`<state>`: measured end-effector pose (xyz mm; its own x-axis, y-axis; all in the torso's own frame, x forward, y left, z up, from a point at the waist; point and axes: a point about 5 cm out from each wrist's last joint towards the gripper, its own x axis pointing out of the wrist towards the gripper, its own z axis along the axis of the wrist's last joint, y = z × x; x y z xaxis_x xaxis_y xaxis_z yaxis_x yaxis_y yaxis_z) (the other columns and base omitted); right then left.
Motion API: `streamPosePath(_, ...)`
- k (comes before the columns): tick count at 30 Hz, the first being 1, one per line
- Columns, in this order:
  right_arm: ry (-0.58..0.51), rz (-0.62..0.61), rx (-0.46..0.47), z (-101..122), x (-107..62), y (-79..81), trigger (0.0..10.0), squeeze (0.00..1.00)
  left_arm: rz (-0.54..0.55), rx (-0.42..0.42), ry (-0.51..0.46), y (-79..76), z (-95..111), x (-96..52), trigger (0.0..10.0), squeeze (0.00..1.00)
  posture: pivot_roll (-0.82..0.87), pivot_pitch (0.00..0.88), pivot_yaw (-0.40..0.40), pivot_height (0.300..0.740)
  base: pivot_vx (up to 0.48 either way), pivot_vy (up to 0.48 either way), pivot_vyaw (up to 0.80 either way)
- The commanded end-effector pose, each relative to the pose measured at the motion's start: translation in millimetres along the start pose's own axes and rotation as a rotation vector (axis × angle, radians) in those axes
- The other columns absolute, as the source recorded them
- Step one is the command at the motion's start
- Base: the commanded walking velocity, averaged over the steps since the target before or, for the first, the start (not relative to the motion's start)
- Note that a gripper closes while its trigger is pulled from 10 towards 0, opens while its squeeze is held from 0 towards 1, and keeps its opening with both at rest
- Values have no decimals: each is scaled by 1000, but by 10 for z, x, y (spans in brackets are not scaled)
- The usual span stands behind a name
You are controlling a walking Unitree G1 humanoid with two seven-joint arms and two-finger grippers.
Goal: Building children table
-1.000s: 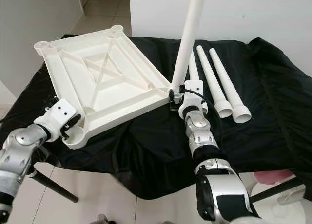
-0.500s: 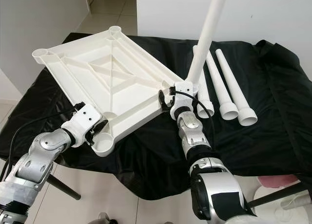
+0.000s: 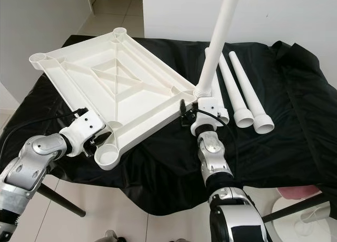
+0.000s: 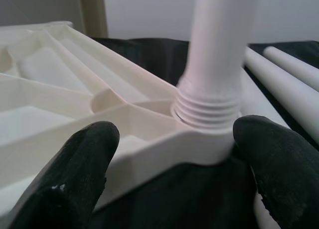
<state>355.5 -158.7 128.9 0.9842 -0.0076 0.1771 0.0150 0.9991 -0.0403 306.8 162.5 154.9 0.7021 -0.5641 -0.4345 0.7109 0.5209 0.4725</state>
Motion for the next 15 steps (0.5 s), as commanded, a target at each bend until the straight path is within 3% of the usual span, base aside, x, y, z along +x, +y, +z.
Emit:
streamPosePath(1,33,-34,-8,-58,-35,-48,10000,0,-60,5,38,-38,-68,8,10000,0,26,71,-13,740,0,0,0)
streamPosePath(9,100,-75,-22,-212,-144,-77,10000,0,-62,16,44,-2,-77,13,10000,0,30,50,-19,740,0,0,0)
streamPosePath(15,129,-74,-18,-246,-131,-80,10000,0,-62,14,51,-3,-93,18,10000,0,31,45,-17,740,0,0,0)
